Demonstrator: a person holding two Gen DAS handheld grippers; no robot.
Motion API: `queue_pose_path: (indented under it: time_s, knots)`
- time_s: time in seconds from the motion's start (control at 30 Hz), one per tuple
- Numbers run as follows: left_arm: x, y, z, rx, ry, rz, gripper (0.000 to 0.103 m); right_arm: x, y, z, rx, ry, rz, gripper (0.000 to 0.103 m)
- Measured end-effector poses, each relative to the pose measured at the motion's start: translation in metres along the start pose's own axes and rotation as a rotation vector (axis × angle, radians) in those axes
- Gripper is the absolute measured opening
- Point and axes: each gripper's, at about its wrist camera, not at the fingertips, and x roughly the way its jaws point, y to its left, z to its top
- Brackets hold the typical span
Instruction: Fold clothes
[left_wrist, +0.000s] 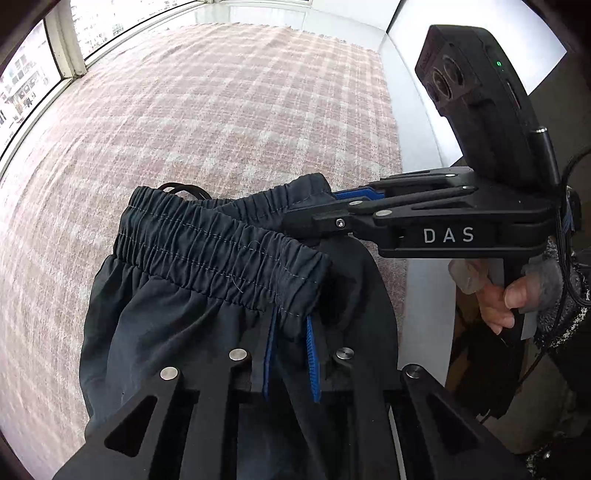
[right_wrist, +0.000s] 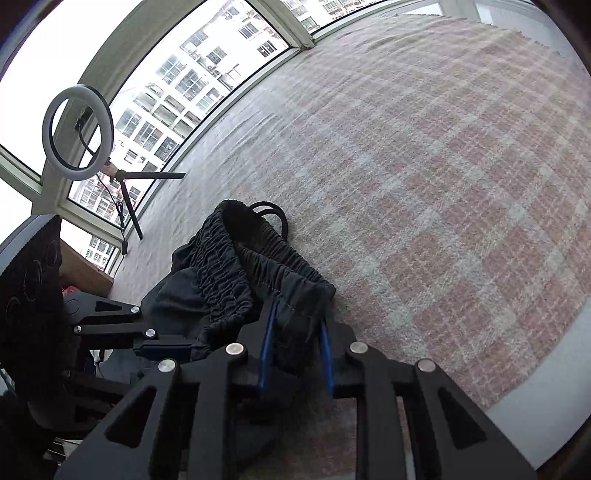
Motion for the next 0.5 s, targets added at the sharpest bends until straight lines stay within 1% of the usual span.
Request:
queue_pose_path:
  time_s: [0.03, 0.07, 0.1, 0.13, 0.17, 0.2, 0.23, 0.27, 0.3, 0.33, 0.37, 0.4, 0.43, 0.47, 0.5]
  knots:
    - [-0.001, 0.008, 0.003, -0.030, -0.002, -0.018, 0.012, -0.007, 0.001, -0.001, -0.004, -0.018, -0.004, 0.015]
    - [-0.013, 0.012, 0.008, -0.041, -0.021, -0.031, 0.011, -0.014, 0.003, -0.001, -0.010, -0.035, -0.013, 0.015]
    - [-0.027, 0.015, 0.012, -0.047, -0.043, -0.043, 0.011, -0.022, 0.006, -0.003, -0.022, -0.048, -0.040, 0.014]
    - [-0.042, 0.018, 0.017, -0.054, -0.065, -0.055, 0.011, -0.030, 0.008, -0.005, -0.036, -0.059, -0.084, 0.014]
    - [-0.056, 0.021, 0.022, -0.060, -0.088, -0.067, 0.011, -0.036, 0.012, -0.008, -0.060, -0.067, -0.145, 0.014]
    - [-0.070, 0.024, 0.026, -0.066, -0.110, -0.079, 0.011, -0.037, 0.017, -0.011, -0.097, -0.065, -0.227, 0.014]
    - [-0.081, 0.025, 0.032, -0.078, -0.135, -0.101, 0.011, -0.033, 0.020, -0.015, -0.130, -0.050, -0.290, 0.014]
    - [-0.092, 0.026, 0.037, -0.091, -0.161, -0.125, 0.011, -0.026, 0.020, -0.018, -0.146, -0.023, -0.322, 0.014]
    - [-0.094, 0.023, 0.042, -0.098, -0.172, -0.164, 0.011, -0.021, 0.015, -0.019, -0.130, -0.002, -0.331, 0.015]
    - [-0.094, 0.019, 0.047, -0.104, -0.179, -0.208, 0.011, -0.021, 0.007, -0.019, -0.087, 0.006, -0.326, 0.021]
    - [-0.088, 0.009, 0.048, -0.085, -0.171, -0.225, 0.011, -0.021, 0.000, -0.019, -0.045, 0.015, -0.321, 0.025]
    - [-0.080, -0.002, 0.048, -0.061, -0.159, -0.238, 0.011, -0.026, -0.008, -0.019, -0.001, 0.009, -0.306, 0.028]
    - [-0.067, -0.009, 0.042, -0.052, -0.113, -0.242, 0.013, -0.036, -0.015, -0.018, 0.043, -0.016, -0.279, 0.034]
    - [-0.052, -0.016, 0.034, -0.047, -0.060, -0.245, 0.017, -0.046, -0.020, -0.017, 0.069, -0.040, -0.270, 0.037]
    - [-0.037, -0.022, 0.026, -0.042, -0.006, -0.247, 0.022, -0.056, -0.019, -0.016, 0.056, -0.058, -0.304, 0.038]
